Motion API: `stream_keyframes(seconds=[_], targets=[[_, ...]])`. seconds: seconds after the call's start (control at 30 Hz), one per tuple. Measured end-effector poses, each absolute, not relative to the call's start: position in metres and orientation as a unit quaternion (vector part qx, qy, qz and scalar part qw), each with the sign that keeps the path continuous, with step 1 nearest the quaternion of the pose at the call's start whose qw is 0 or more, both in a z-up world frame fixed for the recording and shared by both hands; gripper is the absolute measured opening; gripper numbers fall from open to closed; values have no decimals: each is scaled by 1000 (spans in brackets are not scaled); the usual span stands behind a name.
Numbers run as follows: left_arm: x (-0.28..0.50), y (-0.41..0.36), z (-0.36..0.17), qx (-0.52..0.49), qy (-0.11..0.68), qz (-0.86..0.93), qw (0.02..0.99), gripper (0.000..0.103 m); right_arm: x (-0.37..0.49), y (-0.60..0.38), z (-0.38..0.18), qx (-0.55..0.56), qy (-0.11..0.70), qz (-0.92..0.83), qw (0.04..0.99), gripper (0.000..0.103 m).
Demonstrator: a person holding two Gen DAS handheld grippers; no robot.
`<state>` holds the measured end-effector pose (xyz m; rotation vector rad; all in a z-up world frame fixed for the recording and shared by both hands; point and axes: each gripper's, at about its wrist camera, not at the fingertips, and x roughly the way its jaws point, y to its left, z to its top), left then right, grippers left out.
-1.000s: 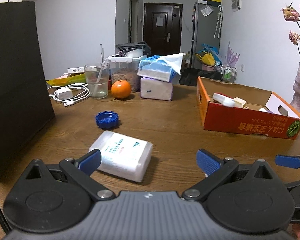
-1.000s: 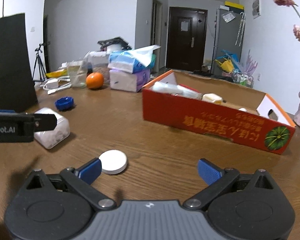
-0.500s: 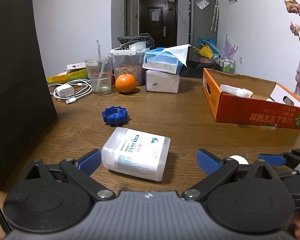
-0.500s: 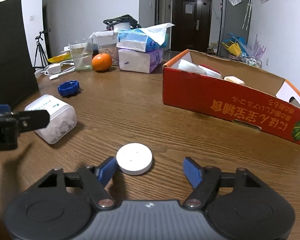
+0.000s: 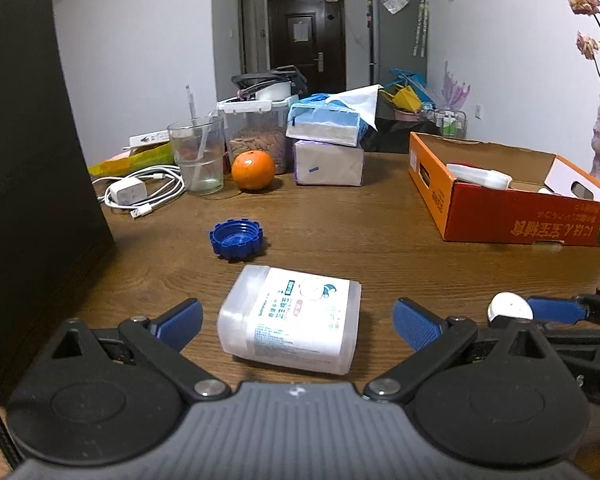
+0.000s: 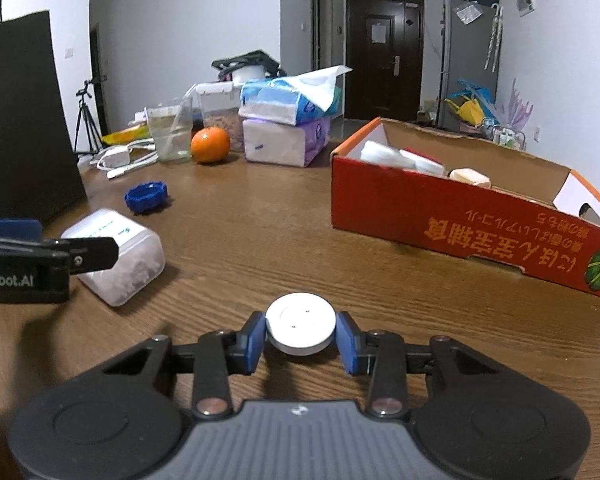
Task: Organize rigid objects
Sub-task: 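Close the left tool around the white wet-wipes pack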
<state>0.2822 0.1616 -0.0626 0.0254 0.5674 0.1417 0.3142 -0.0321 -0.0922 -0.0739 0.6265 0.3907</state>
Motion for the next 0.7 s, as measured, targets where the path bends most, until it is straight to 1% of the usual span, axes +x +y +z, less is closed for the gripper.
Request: stream_keyframes(seconds=[0.4, 0.7], targets=[[304, 172, -72, 47, 293, 21, 955, 103, 325, -47, -92, -18, 299, 159, 941, 38], [321, 184, -79, 40, 306, -7, 951, 103, 330, -50, -95, -16, 302, 151, 941, 38]])
